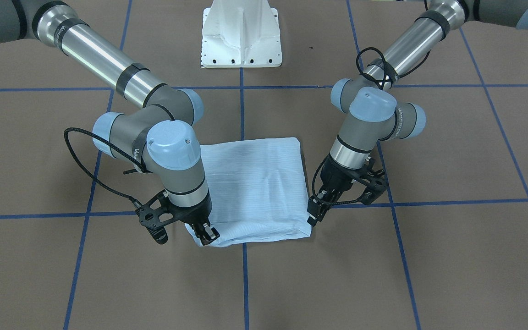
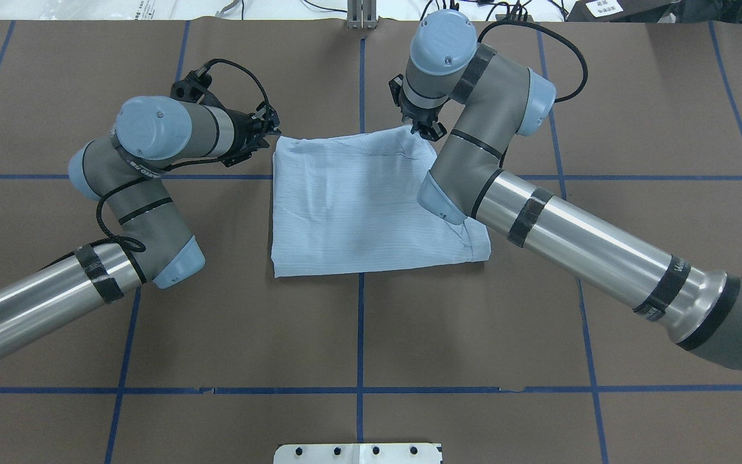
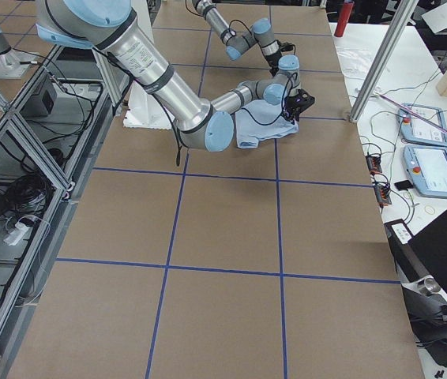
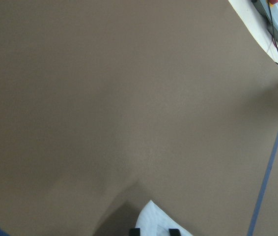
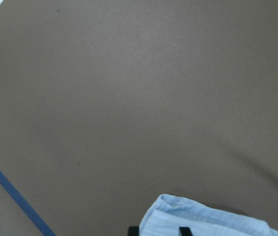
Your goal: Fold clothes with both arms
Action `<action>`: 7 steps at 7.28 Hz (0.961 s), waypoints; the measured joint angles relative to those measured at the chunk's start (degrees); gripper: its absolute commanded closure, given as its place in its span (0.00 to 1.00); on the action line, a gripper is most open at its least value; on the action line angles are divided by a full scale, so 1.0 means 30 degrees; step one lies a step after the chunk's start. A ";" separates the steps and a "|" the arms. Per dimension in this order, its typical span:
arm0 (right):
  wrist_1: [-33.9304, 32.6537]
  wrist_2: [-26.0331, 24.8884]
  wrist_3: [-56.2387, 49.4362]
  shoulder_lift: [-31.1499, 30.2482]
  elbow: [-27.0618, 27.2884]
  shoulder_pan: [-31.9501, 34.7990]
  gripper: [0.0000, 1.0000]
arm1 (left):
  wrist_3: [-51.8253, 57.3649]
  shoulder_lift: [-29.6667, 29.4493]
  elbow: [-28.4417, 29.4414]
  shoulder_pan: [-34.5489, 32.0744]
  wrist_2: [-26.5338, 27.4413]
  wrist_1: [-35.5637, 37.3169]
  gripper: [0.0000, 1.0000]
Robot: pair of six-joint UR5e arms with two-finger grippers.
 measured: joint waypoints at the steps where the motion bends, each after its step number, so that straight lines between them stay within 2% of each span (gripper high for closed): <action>1: 0.0099 0.0080 -0.1113 0.0023 -0.0136 0.0348 0.00 | 0.0468 0.0005 0.0019 -0.0263 -0.0037 -0.0071 0.00; 3: 0.0091 0.0949 -0.3476 -0.0491 -0.0063 0.1463 0.00 | 0.1774 0.0189 -0.0192 -0.0837 -0.0559 -0.0141 0.00; 4: 0.0027 0.1773 -0.4702 -0.1344 0.0529 0.2088 0.00 | 0.3336 0.0708 -0.0742 -0.1200 -0.1223 -0.0151 0.00; 7: -0.1427 0.4641 -1.1544 -0.5687 0.4309 0.4784 0.00 | 1.1752 0.4338 -0.3668 -0.3293 -0.4282 -0.0115 0.00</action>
